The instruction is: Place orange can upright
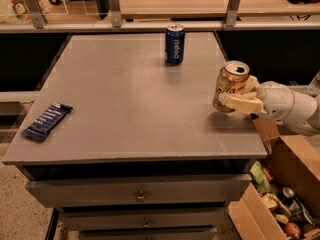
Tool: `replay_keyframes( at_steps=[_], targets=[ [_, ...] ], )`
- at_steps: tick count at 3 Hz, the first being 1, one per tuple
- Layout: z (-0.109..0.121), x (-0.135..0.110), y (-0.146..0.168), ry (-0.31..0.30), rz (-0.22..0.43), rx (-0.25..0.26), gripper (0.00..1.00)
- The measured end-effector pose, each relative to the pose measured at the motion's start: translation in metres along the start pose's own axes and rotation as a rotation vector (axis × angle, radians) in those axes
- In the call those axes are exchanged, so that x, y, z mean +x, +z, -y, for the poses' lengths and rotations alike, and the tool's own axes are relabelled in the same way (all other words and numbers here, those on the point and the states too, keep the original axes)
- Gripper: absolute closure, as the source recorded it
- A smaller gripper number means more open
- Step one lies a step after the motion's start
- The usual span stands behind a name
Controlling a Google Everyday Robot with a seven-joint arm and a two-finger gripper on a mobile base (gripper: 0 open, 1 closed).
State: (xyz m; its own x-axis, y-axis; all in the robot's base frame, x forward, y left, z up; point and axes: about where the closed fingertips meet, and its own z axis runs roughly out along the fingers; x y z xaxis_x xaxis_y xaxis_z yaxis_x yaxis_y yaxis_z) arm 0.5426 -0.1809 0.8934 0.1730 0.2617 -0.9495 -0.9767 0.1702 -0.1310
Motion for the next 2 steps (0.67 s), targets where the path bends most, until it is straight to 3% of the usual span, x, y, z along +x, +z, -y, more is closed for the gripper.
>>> replay_keyframes(
  at_steps=[2],
  targets=[
    [-0.0008, 0.0058, -0.0008, 0.012, 0.001, 0.009, 0.13]
  ],
)
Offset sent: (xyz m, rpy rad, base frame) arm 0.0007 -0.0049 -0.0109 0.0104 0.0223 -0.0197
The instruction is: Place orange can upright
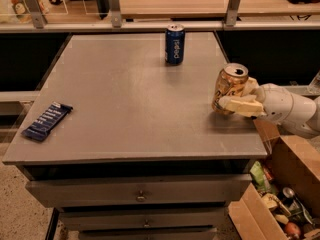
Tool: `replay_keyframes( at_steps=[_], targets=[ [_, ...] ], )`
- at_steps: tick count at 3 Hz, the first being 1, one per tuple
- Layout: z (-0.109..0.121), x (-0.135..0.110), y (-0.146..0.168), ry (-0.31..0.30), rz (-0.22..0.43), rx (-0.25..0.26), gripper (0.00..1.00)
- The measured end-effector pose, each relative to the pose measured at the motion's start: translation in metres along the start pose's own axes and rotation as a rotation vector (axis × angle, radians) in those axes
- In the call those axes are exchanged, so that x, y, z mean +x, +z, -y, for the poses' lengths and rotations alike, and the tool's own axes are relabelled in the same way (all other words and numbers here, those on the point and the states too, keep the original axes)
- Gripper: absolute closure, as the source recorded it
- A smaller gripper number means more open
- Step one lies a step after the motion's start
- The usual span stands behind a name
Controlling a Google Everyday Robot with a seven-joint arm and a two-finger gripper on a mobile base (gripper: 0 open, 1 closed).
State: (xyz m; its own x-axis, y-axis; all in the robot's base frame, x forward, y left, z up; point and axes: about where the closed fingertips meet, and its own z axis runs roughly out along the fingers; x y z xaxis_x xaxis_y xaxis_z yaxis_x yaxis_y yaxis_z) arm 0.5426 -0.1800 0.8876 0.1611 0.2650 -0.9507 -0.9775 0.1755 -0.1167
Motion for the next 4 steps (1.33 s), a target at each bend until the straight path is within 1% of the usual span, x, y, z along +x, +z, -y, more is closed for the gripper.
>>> replay_keyframes(
  at_steps=[1, 2, 3, 4],
  targets=[
    [0.0, 0.001, 0.0, 0.001, 0.001, 0.001, 0.0],
    [0.001, 0.0, 0.0, 0.0, 0.0, 0.001, 0.0],
    [0.005, -0.003, -0.001, -0.008, -0.022, -0.014, 0.0],
    [0.024, -0.018, -0.004, -0.005, -0.051, -0.05, 0.0]
  ],
)
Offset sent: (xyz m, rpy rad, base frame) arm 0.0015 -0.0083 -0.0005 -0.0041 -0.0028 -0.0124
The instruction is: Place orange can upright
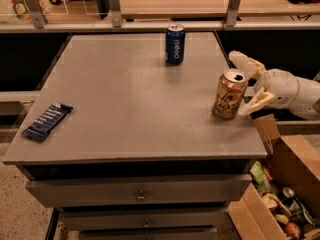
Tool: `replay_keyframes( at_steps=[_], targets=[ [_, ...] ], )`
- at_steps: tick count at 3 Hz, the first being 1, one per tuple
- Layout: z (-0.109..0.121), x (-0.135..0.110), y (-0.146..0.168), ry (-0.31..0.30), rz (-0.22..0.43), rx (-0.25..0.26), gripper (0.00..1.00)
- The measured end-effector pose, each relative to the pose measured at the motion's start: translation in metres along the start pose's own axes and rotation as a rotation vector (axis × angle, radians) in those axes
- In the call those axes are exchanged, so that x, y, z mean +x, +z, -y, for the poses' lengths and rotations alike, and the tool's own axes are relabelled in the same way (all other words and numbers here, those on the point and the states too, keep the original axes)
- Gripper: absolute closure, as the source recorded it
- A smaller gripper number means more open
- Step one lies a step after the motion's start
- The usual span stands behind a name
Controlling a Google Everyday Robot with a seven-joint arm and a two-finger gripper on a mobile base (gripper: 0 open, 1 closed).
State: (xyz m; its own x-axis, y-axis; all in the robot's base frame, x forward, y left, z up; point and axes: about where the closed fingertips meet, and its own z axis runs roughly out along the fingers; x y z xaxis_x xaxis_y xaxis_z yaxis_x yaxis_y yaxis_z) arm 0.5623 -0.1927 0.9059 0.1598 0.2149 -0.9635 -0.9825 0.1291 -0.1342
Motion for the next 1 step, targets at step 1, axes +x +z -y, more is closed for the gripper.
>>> replay_keyframes(
  at_steps=[1],
  targets=[
    [0.0014, -0.0019, -0.0006, -0.002, 0.001, 0.001, 0.0]
  ],
)
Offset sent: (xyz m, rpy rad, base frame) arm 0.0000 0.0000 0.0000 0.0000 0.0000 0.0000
